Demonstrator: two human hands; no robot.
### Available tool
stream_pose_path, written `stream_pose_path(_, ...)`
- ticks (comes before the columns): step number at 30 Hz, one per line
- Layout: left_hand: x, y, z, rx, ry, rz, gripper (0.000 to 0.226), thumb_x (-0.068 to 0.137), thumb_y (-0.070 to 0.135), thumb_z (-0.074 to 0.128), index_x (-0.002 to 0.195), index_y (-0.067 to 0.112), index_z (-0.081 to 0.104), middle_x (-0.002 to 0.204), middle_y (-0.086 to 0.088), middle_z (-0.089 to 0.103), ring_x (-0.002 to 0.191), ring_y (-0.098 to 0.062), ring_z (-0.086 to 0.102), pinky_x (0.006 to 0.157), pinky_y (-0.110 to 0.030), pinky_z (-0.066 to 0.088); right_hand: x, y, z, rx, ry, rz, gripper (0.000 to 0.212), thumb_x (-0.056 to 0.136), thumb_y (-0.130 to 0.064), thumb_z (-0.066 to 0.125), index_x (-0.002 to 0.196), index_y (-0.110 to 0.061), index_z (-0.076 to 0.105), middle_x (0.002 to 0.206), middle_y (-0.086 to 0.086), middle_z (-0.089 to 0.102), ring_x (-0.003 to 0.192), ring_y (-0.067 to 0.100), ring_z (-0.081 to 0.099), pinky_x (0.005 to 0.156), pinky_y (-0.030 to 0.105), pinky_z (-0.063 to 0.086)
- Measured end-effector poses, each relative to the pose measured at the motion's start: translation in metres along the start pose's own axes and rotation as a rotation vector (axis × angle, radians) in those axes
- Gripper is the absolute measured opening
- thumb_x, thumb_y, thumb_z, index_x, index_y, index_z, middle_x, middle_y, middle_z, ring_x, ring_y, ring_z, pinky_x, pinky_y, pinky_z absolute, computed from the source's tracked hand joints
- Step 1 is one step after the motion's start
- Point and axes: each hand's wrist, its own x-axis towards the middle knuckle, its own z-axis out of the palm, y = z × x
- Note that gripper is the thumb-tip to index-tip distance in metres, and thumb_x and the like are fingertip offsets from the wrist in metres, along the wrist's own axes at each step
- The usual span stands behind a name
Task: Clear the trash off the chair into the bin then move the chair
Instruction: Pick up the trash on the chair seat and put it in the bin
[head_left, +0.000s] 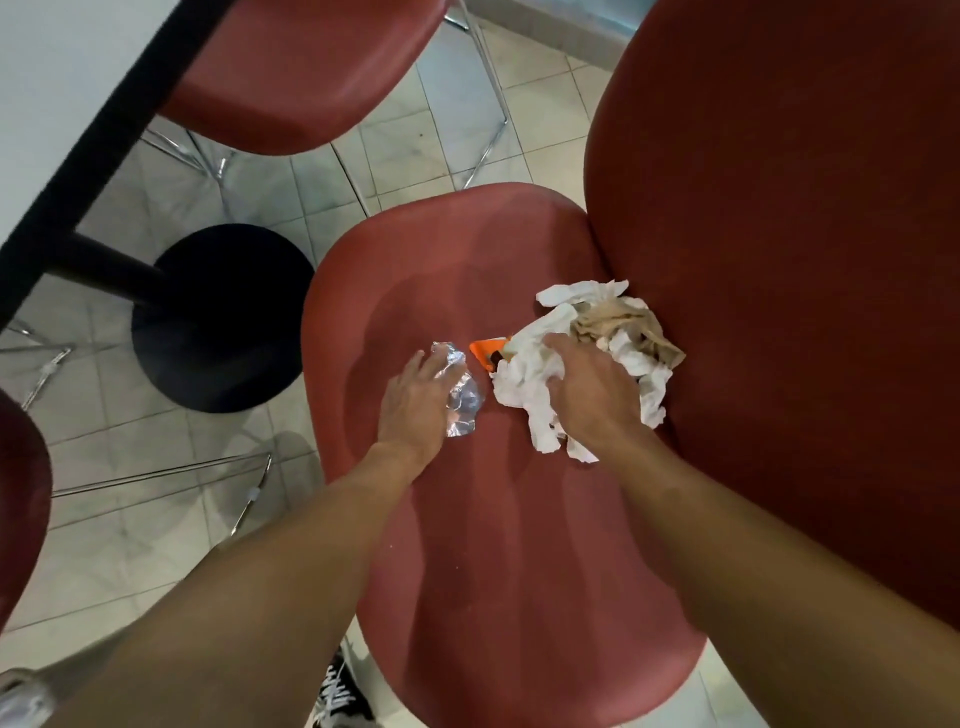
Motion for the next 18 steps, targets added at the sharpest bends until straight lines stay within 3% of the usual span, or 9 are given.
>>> stream_pose_path(3,-0.006,0.000,0.000,0.062,0.109,0.042,0.036,0.072,0.026,0.079,0.107,0.028,0.070,0.118,0.004,0.065,0.097,-0.025,0.060,0.074,-0.036,0.043,-0.011,-0.002,-0.001,0.083,0.059,0.013,0.036,0.091,-0.018,0.050,0.125,-0.027,0.056,0.108,0.002,0.068,0.100,0.025,0.061,0.079,0.036,0.049)
stream_pose_path(5,-0.013,0.004,-0.009,0.099,0.072,0.032,0.016,0.079,0.019,0.070,0.095,0.022,0.072,0.099,0.000,0.068,0.089,-0.025,0.061,0.072,-0.034,0.039,-0.023,-0.006,-0.003,0.143,0.095,-0.003,0.028,0.091,-0.020,0.050,0.116,-0.024,0.061,0.101,0.001,0.069,0.095,0.024,0.062,0.076,0.035,0.048)
stream_pose_path(7,-0.025,0.009,-0.019,-0.064,0.051,-0.054,0.014,0.078,0.004,0.060,0.080,0.015,0.069,0.085,-0.006,0.067,0.082,-0.030,0.062,0.067,-0.036,0.040,-0.038,-0.013,-0.005,0.195,0.107,-0.015,0.024,0.090,-0.020,0.052,0.112,-0.023,0.063,0.096,0.001,0.069,0.091,0.023,0.063,0.074,0.034,0.048)
stream_pose_path(11,-0.057,0.013,-0.039,-0.372,0.125,-0.244,0.024,0.078,0.000,0.055,0.078,0.018,0.070,0.084,-0.005,0.070,0.077,-0.030,0.063,0.065,-0.034,0.046,-0.070,-0.031,-0.015,0.289,0.087,0.008,0.020,0.090,-0.019,0.055,0.107,-0.023,0.064,0.094,0.000,0.068,0.089,0.021,0.063,0.076,0.035,0.052)
stream_pose_path(14,-0.093,0.010,-0.061,-0.467,0.183,-0.309,0.018,0.083,0.007,0.058,0.077,0.021,0.067,0.078,0.001,0.070,0.074,-0.027,0.063,0.065,-0.032,0.048,-0.102,-0.049,-0.025,0.353,0.057,0.010,0.019,0.091,-0.017,0.056,0.107,-0.019,0.065,0.087,-0.006,0.061,0.088,0.018,0.062,0.075,0.030,0.049)
stream_pose_path(18,-0.145,-0.003,-0.081,-0.544,0.239,-0.348,0.020,0.084,0.006,0.057,0.072,0.021,0.060,0.069,0.003,0.063,0.067,-0.023,0.060,0.059,-0.031,0.047,-0.145,-0.084,-0.033,0.394,0.079,-0.016,0.019,0.090,-0.018,0.055,0.107,-0.018,0.065,0.094,-0.004,0.066,0.086,0.014,0.061,0.073,0.028,0.048)
